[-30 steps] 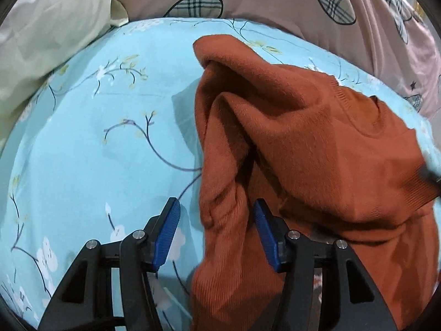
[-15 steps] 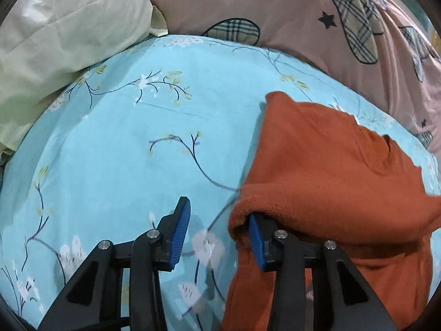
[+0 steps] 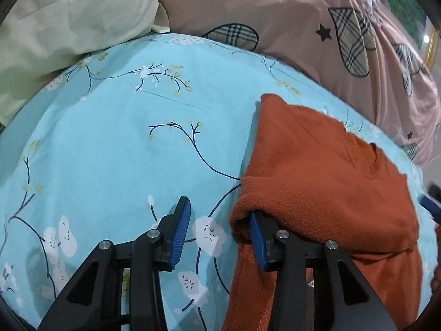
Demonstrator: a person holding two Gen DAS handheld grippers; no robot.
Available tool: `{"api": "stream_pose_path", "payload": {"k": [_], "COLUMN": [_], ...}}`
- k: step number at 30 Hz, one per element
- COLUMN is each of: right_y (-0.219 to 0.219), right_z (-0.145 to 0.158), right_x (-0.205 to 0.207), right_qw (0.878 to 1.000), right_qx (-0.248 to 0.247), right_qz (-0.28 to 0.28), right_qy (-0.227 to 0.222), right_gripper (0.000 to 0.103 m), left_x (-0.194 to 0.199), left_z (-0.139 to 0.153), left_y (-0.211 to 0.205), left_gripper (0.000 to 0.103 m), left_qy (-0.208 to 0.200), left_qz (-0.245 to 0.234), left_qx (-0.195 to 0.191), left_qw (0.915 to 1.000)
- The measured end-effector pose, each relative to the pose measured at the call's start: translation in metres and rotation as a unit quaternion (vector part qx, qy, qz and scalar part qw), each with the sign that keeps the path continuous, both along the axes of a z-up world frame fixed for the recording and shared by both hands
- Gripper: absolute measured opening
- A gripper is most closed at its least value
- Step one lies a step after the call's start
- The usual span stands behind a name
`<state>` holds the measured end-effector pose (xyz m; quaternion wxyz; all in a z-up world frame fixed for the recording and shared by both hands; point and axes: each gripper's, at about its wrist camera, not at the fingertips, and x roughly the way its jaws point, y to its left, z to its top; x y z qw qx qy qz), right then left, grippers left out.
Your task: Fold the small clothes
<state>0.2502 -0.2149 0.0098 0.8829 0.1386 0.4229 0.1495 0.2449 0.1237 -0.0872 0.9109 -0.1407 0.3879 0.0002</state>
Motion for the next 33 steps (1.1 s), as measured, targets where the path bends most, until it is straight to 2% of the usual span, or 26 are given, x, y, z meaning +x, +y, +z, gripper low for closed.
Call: {"api": "stream_pose_path", "payload": {"k": [2, 4, 8, 10, 12, 13, 14, 15, 16, 18, 20, 23, 25, 26, 27, 29, 31, 33], "right_y": [0.041, 0.071, 0.136, 0.156, 0.174, 0.177, 0.177, 0.172, 0.166, 0.155, 0.143, 0.126, 0.097, 0.082, 0.062, 0.014, -0.024, -0.067], "right_z": [-0.015, -0.030, -0.068, -0.083, -0.091, -0.090, -0.089, -0.089, -0.088, -0.084, -0.076, -0.054, -0.041, -0.036, -0.032, -0.027, -0.023, -0.020], "right_x": [0.048, 0.088, 0.157, 0.171, 0.177, 0.179, 0.183, 0.190, 0.195, 0.198, 0.187, 0.147, 0.113, 0.097, 0.078, 0.041, 0.011, -0.023], "right_qw": [0.997, 0.994, 0.981, 0.970, 0.962, 0.963, 0.963, 0.964, 0.966, 0.975, 0.981, 0.986, 0.991, 0.993, 0.995, 0.999, 0.999, 0.994], "right_qx": [0.025, 0.030, -0.021, -0.017, 0.010, 0.023, 0.053, 0.102, 0.140, 0.150, 0.132, 0.081, 0.050, 0.043, 0.037, 0.022, 0.010, -0.002], "right_qz": [0.063, 0.097, 0.169, 0.204, 0.240, 0.241, 0.238, 0.222, 0.201, 0.150, 0.129, 0.137, 0.119, 0.105, 0.084, 0.023, -0.034, -0.107], "right_qy": [0.021, 0.049, 0.096, 0.130, 0.128, 0.118, 0.111, 0.105, 0.089, 0.069, 0.067, 0.045, 0.036, 0.033, 0.029, 0.024, 0.021, 0.020], "right_gripper": [0.067, 0.067, 0.067, 0.067, 0.057, 0.051, 0.029, 0.021, 0.021, 0.022, 0.023, 0.023, 0.027, 0.032, 0.039, 0.044, 0.044, 0.044], "left_x": [-0.002, -0.002, -0.002, -0.002, -0.001, -0.001, 0.000, 0.000, 0.000, -0.001, -0.002, -0.007, -0.014, -0.020, -0.025, -0.030, -0.028, -0.019], "left_z": [0.000, -0.002, -0.006, -0.008, -0.010, -0.011, -0.011, -0.012, -0.012, -0.012, -0.011, -0.004, 0.002, 0.006, 0.010, 0.017, 0.024, 0.032], "left_y": [0.002, 0.005, 0.013, 0.017, 0.018, 0.018, 0.018, 0.019, 0.019, 0.021, 0.023, 0.026, 0.028, 0.028, 0.028, 0.024, 0.016, 0.008], "left_gripper": [0.043, 0.043, 0.043, 0.043, 0.043, 0.043, 0.043, 0.043, 0.043, 0.044, 0.044, 0.046, 0.046, 0.046, 0.046, 0.046, 0.046, 0.047], "left_qy": [-0.008, -0.014, -0.022, -0.028, -0.031, -0.033, -0.034, -0.037, -0.038, -0.041, -0.042, -0.047, -0.047, -0.050, -0.050, -0.041, -0.029, -0.015], "left_qz": [-0.001, -0.003, -0.005, -0.008, -0.007, -0.007, -0.007, -0.007, -0.008, -0.009, -0.009, -0.012, -0.007, -0.005, -0.009, -0.024, -0.043, -0.055], "left_qx": [-0.011, -0.023, -0.055, -0.067, -0.072, -0.072, -0.073, -0.076, -0.078, -0.085, -0.094, -0.104, -0.096, -0.089, -0.083, -0.077, -0.054, -0.035], "left_qw": [0.9999, 0.9996, 0.9982, 0.9973, 0.9969, 0.9968, 0.9967, 0.9964, 0.9962, 0.9955, 0.9946, 0.9933, 0.9943, 0.9948, 0.9953, 0.9959, 0.9972, 0.9978]}}
